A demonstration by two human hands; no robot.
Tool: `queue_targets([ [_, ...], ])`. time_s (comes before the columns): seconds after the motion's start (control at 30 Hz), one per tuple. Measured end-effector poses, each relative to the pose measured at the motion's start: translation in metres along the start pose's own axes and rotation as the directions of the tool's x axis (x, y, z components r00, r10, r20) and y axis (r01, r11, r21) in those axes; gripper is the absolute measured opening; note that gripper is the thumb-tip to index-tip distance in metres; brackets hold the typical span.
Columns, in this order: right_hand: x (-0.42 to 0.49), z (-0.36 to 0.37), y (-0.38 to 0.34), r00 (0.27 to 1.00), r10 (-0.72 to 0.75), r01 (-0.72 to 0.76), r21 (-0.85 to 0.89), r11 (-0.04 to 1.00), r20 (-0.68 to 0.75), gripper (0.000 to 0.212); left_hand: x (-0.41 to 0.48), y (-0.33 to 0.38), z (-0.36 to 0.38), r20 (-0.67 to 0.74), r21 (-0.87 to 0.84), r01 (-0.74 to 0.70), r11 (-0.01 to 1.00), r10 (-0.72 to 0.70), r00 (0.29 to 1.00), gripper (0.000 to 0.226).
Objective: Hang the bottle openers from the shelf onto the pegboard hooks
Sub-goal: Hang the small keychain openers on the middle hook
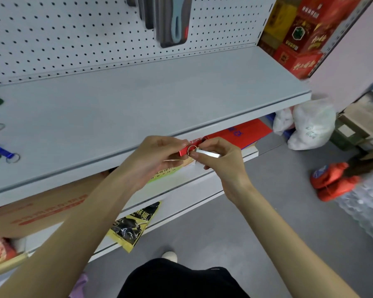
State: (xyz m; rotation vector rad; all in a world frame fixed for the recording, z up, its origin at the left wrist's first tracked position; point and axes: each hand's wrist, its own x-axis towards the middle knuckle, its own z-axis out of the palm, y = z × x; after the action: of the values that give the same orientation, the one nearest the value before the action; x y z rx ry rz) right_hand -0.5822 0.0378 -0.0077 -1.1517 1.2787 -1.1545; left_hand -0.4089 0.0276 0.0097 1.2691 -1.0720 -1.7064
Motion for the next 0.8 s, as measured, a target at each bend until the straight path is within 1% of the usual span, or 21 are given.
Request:
queue_targets([
  [0.13,0.010,0.002,0.001,0.999,-0.036,0.036,-0.007,0.999,0.021,0.020,0.009,0.004,-0.003,-0.038,0.092,0.005,0.996,-0.001,0.999,0.007],
  [0.23,0.016,0.001,0.002,0.999,-0.040,0.039,0.015,0.999,0.030,0.020,0.016,0.008,-0.005,-0.058,0.139,0.006,0.990,0.002,0.998,0.010],
  [0.4,0.025,-0.002,0.004,0.999,-0.046,0.046,0.025,0.999,0.011,0.020,0.025,0.015,-0.003,-0.050,0.157,-0.010,0.987,0.019,0.999,0.013],
  [0.5,0.028,-0.006,0.004,0.999,-0.038,0.036,0.063,0.997,0.029,0.015,0.028,0.025,0.000,-0.050,0.171,-0.028,0.985,0.037,0.998,0.011],
  [0.57,0.030,-0.011,0.001,0.998,-0.039,0.034,0.089,0.995,0.054,0.013,0.029,0.034,0.004,-0.049,0.235,-0.065,0.970,0.078,0.996,0.011],
  [0.7,0.041,-0.027,-0.015,0.989,-0.070,0.054,0.128,0.990,0.129,0.008,0.030,0.062,0.021,-0.018,0.390,-0.165,0.906,0.186,0.982,0.010],
  [0.8,0.052,-0.040,-0.028,0.984,-0.076,0.045,0.191,0.981,0.160,0.011,0.031,0.086,0.040,-0.009,0.478,-0.228,0.848,0.264,0.964,0.013],
])
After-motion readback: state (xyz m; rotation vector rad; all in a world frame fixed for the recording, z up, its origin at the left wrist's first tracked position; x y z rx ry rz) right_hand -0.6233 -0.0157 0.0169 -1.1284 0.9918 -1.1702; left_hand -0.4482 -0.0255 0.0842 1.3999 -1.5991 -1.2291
